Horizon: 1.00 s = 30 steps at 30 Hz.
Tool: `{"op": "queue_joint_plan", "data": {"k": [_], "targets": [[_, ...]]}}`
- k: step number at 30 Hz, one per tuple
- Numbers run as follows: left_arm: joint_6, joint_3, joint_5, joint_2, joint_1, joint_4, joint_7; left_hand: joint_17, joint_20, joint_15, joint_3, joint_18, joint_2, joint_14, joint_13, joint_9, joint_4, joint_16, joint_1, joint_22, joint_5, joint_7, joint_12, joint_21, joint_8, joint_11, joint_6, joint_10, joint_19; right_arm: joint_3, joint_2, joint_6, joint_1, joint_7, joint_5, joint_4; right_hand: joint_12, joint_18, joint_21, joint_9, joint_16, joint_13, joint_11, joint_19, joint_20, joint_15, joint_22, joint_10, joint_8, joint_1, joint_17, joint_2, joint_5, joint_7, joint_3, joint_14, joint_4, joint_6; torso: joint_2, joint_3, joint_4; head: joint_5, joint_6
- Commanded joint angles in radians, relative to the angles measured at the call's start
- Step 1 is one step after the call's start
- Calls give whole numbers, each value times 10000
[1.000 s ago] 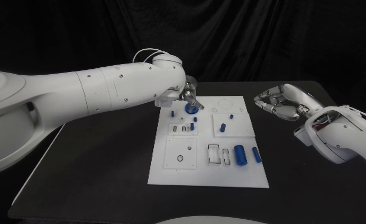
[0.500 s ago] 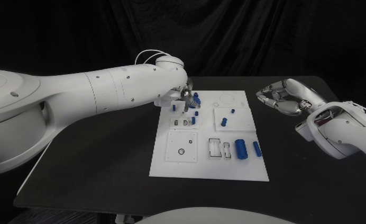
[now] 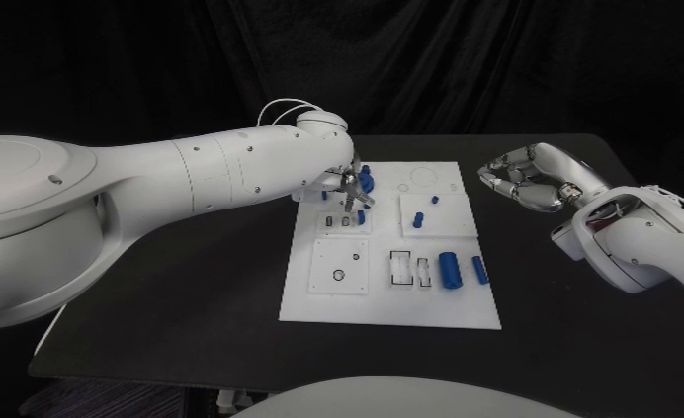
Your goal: Assemble the parts on the task board
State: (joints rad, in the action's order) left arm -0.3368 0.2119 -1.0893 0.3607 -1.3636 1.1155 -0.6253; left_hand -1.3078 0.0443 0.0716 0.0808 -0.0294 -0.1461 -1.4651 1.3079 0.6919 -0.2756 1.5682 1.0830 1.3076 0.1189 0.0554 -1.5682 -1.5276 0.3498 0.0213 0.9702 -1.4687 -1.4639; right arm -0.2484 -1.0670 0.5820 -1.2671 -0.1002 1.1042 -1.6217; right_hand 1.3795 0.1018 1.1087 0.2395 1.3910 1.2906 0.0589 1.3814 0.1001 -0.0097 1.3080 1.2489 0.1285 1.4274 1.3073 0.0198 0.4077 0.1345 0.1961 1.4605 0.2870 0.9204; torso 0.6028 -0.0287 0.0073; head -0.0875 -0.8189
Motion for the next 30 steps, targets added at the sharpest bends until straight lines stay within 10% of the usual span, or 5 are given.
{"op": "queue_joint_plan", "data": {"k": [1,30], "targets": [[337,-13,-15,-60,77,-47,42,-2630,53,-93,-13,24,69,-1057,2629,-72,56,26,23,1637,48,34,-26,72,-148,-82,44,-1021,-308,7,-9,182,49,51,9,3,40,-141,65,-12,50,15,-15,76,-26,13,1477,87,-42,-97,1191,1,-35,13,-5,213,38,55,-10,-6,4,-12,-67],[808,-13,-15,117,308,126,96,-2630,58,-84,-231,13,131,-1057,2629,-389,327,26,348,1613,517,2,-26,117,-785,-63,537,-1021,-301,7,-19,107,116,168,9,63,37,-139,61,-17,41,4,-11,76,-24,14,1474,81,-48,-127,1182,10,-37,15,-2,211,33,61,-28,9,1,24,-305]]}}
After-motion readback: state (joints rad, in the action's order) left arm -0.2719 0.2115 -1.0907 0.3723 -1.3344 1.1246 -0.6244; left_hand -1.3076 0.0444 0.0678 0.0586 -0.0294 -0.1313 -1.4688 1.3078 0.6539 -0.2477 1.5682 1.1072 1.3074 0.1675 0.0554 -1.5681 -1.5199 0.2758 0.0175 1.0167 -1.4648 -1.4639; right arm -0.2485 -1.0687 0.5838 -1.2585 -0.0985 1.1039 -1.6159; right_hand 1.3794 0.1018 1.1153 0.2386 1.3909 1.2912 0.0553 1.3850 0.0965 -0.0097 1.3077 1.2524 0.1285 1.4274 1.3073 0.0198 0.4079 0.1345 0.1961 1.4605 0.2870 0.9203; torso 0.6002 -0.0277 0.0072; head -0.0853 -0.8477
